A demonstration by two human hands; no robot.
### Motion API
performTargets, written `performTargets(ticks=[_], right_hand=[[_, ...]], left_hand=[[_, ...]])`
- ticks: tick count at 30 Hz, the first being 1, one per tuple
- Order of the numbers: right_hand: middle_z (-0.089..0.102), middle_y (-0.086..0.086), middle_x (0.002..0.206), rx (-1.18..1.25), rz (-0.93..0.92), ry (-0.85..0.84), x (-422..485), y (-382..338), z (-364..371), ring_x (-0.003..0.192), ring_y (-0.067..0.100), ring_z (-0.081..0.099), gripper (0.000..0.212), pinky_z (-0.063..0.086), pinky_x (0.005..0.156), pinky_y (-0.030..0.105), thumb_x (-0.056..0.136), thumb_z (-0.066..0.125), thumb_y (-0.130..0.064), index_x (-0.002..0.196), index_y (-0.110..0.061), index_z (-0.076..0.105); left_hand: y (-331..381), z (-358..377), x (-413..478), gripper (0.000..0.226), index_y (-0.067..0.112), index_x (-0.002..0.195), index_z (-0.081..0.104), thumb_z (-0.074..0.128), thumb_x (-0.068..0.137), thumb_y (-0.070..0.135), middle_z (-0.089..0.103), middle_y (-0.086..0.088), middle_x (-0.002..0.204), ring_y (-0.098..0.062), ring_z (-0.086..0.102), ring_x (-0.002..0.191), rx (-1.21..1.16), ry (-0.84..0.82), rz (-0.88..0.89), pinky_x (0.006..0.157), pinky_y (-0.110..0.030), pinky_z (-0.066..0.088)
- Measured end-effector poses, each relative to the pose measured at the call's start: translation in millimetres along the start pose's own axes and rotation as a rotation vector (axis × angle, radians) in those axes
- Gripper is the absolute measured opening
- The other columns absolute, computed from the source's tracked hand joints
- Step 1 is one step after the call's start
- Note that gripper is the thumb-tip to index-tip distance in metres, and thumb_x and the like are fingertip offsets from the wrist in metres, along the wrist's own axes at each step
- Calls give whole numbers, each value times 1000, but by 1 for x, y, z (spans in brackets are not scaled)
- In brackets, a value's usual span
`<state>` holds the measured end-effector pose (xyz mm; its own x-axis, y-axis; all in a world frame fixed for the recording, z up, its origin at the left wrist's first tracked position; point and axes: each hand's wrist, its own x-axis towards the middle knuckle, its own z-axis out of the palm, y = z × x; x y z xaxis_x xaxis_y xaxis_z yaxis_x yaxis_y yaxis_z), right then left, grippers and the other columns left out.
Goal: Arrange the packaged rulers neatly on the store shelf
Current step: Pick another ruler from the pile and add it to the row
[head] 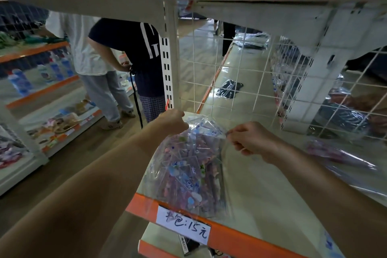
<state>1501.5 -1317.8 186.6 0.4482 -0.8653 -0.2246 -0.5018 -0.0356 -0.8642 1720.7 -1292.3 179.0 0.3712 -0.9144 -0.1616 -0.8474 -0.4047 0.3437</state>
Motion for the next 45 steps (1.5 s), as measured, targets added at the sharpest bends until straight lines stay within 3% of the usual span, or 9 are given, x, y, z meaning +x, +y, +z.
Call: performTargets(ticks=[9, 16, 19, 22, 25, 27, 30, 38, 45], right_hand=[[49, 4, 59, 54, -2, 53, -6, 5, -8, 55, 14, 45, 19, 35, 50, 20, 89, 58, -9, 97, 5, 67], [52, 4, 58, 100, -74, 191, -27, 15, -39, 48, 7, 46, 14, 39, 46, 15, 87, 60, -11, 89, -4, 71], [53, 11, 62, 164, -153, 285, -43, 29, -64, 54, 14, 46, 14, 38, 53, 23, 88, 60, -9, 86, 0, 71], [58, 6, 66, 218, -211, 375, -62, 50, -88, 61, 14, 51, 12, 40, 59, 26, 89, 61, -11, 85, -7, 72], [63, 2, 71, 230, -282, 437, -79, 76, -105, 67, 14, 58, 16, 48, 65, 30, 90, 61, -10, 82, -19, 70], [69, -3, 77, 184, -342, 472, -88, 94, -116, 77, 13, 65, 21, 51, 77, 30, 90, 61, -10, 81, -26, 70], [67, -12, 80, 159, -400, 505, -105, 116, -129, 68, -7, 61, 17, 46, 68, 8, 92, 59, -7, 95, -19, 71], [67, -1, 87, 151, -444, 754, -125, 165, -160, 73, -6, 58, 14, 41, 72, 6, 91, 59, -9, 98, -9, 71], [60, -15, 67, 221, -439, 595, -128, 169, -156, 61, -7, 53, 15, 39, 63, 9, 92, 56, -7, 94, -12, 71]], left_hand=[[0, 6, 14, 23, 8, 106, 69, 54, 89, 11, 68, -10, 108, -26, 64, 94, 56, 55, -4, 89, -40, 52], [32, -9, -18, 28, 17, 75, 67, 45, 92, 12, 63, -8, 78, -28, 57, 69, -15, 485, 116, 58, -29, 43], [69, -2, -49, 25, 16, 77, 67, 47, 91, 16, 58, -7, 73, -30, 53, 69, -229, 555, 153, 58, -28, 37], [100, 28, -72, 23, 19, 81, 69, 49, 91, 16, 70, -7, 80, -28, 65, 71, -599, 493, 145, 61, -30, 53], [132, 62, -97, 26, 18, 72, 61, 48, 93, 9, 69, -9, 79, -15, 58, 54, -907, 408, 115, 45, -18, 46], [149, 83, -111, 24, 14, 74, 61, 49, 91, 3, 68, -11, 78, -10, 54, 46, -1015, 376, 109, 49, -22, 48], [167, 108, -126, 16, 12, 83, 63, 53, 88, 1, 66, -8, 74, -5, 53, 42, -1065, 355, 92, 57, -31, 50], [180, 146, -138, 18, 14, 95, 58, 44, 94, 3, 64, 5, 73, -11, 52, 53, -969, 468, 21, 45, -13, 43], [176, 147, -134, 19, 26, 95, 57, 44, 92, 11, 69, 8, 81, -22, 61, 71, -733, 573, -3, 71, -33, 50]])
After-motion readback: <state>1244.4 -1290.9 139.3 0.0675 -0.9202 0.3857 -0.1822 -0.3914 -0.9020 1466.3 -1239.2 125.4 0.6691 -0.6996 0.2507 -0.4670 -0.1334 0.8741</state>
